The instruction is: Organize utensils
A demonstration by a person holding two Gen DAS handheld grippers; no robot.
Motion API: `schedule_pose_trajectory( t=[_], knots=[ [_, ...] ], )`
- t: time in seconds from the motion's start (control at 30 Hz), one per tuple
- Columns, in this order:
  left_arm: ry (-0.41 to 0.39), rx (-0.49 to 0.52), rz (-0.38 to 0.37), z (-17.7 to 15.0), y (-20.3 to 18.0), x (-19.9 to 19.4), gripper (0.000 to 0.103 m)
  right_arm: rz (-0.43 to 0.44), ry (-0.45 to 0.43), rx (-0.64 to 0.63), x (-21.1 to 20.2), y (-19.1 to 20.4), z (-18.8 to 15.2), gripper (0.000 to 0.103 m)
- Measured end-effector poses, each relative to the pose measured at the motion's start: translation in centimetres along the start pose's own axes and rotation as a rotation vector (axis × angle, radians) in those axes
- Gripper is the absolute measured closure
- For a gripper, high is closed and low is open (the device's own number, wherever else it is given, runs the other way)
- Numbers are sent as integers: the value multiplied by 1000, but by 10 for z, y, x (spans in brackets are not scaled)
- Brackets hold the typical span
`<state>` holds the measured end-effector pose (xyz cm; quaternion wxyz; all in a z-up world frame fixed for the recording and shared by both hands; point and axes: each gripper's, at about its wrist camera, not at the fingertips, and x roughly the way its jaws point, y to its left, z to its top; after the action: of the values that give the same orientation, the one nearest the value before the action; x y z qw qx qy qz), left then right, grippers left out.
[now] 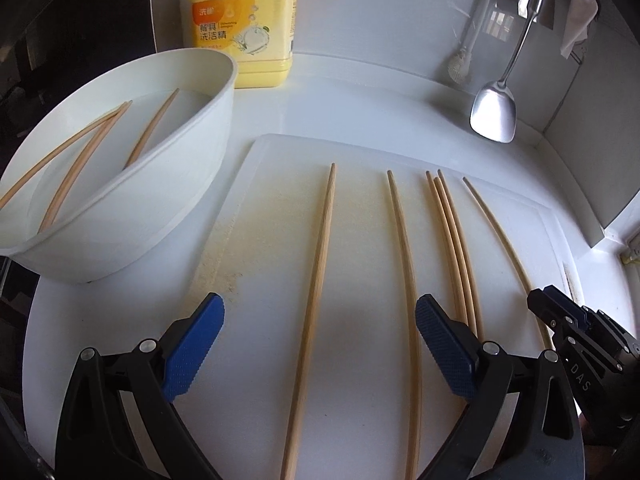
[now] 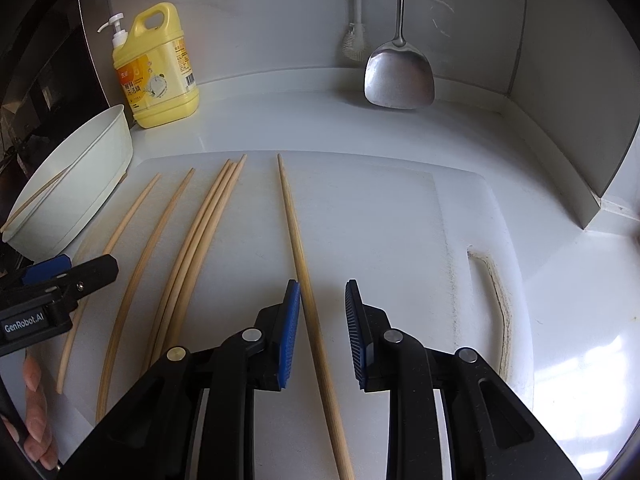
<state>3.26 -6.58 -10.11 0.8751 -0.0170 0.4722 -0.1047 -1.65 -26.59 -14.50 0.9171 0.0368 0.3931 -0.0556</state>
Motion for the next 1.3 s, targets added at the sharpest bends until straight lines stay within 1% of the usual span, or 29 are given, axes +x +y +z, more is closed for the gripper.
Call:
schedule_pose_trajectory(
  t=[0.07,0.2,0.53,0.7,0.9,0.97,1.1,1.13,1.17,1.2,1.27,1.3],
  knots=[
    [-8,-8,15,-1,7,-3,8,0,0,2,0,0,0,80],
    [5,-8,48,-2,15,1,8,-3,1,0,0,0,0,80],
    [28,4,72,-5,21,13,8,-14,3,-26,3,3,4,80],
    [20,7,72,-4,20,15,8,-19,3,-38,5,6,5,79],
    [20,3,87,-1,18,17,8,-15,2,-45,9,5,7,76],
    [23,0,98,-1,16,18,8,-15,4,-51,11,5,9,73],
    [25,-8,123,1,12,19,9,-18,4,-56,12,4,9,71],
    [21,-3,130,0,10,18,12,-18,4,-57,12,4,9,71],
    [16,3,128,0,7,18,18,-17,3,-57,12,4,9,71],
    [12,12,121,0,4,17,22,-19,1,-59,12,4,9,72],
    [1,38,113,-1,-2,15,36,-20,-2,-63,12,4,8,72],
    [-4,50,109,-2,-5,14,39,-21,-4,-65,12,5,8,72]
  ],
)
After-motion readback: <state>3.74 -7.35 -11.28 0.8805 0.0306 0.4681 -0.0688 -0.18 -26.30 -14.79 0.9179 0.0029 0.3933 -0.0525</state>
